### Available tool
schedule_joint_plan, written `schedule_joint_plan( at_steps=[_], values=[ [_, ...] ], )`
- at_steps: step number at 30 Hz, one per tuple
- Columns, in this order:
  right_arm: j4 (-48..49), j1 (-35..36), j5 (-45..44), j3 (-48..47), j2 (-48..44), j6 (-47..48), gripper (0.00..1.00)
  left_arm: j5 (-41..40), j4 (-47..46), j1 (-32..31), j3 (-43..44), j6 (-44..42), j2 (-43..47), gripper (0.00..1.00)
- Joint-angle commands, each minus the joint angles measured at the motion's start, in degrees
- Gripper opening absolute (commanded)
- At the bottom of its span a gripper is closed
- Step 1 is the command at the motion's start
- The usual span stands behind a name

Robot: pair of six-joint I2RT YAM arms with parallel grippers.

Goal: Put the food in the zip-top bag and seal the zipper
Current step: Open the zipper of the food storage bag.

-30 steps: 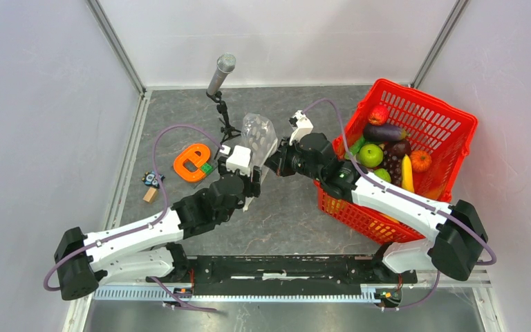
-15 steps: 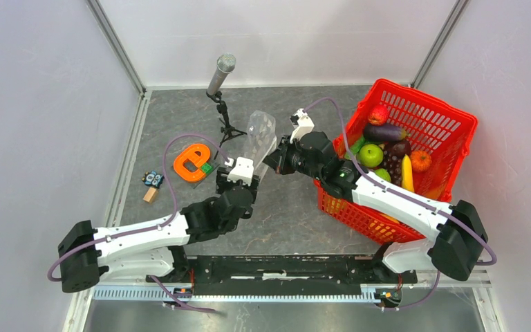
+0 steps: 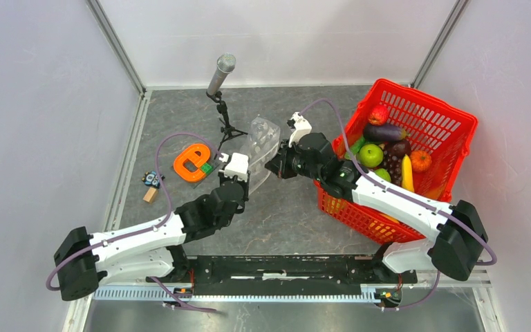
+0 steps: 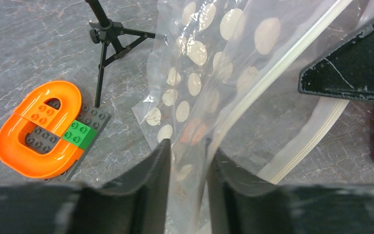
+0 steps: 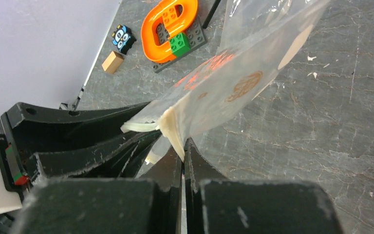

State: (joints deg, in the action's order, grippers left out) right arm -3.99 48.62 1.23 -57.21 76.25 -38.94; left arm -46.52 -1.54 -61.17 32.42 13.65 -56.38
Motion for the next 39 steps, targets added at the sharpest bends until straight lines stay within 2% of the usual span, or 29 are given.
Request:
schedule_joint_plan(
  at_steps=[1,3,6,8,13,17,20,25,30,35,39],
  values=[
    [-1.6,-0.1,1.0,-1.7,-0.5,2.7,0.0,6.5,-1.9,2.6,1.1,0.1,0.1,0.32],
    [-3.2,-0.1,1.4,-2.3,0.0,4.1,0.0,7.3,-0.9,3.3,1.4,0.4,0.3,0.24],
    [-7.7,-0.1,-0.1,-3.9,1.2,7.4,0.0,8.3,1.3,4.0,3.0,1.0,1.7,0.08],
    [-10.1,-0.2,-0.7,-4.9,2.1,9.7,0.0,8.4,4.9,4.3,4.8,1.0,2.9,0.02],
    [-11.8,-0.2,1.8,-6.1,3.1,12.6,0.0,6.4,11.4,4.7,9.1,2.2,4.8,0.02],
    [-16.5,-0.2,-0.1,-9.2,5.4,16.9,0.0,2.2,22.2,4.7,15.9,7.6,4.7,0.02],
    [-19.7,-0.7,-5.0,-10.9,7.5,18.8,0.0,5.5,31.3,4.6,20.4,14.8,3.8,0.02],
    [-23.6,-1.5,-4.9,-15.4,11.3,24.3,0.0,9.3,44.9,4.6,25.1,24.6,1.5,0.02],
    [-24.4,-1.5,0.5,-19.2,14.5,30.6,0.0,17.3,42.5,4.6,21.4,28.5,1.6,0.02],
    [-26.8,-1.5,2.7,-21.5,18.9,32.1,0.0,17.2,38.0,5.1,17.6,30.5,-0.8,0.02],
    [-26.9,-1.5,-0.4,-22.3,20.4,31.8,0.02,18.8,34.3,7.5,17.0,28.9,-3.2,0.02]
  ],
)
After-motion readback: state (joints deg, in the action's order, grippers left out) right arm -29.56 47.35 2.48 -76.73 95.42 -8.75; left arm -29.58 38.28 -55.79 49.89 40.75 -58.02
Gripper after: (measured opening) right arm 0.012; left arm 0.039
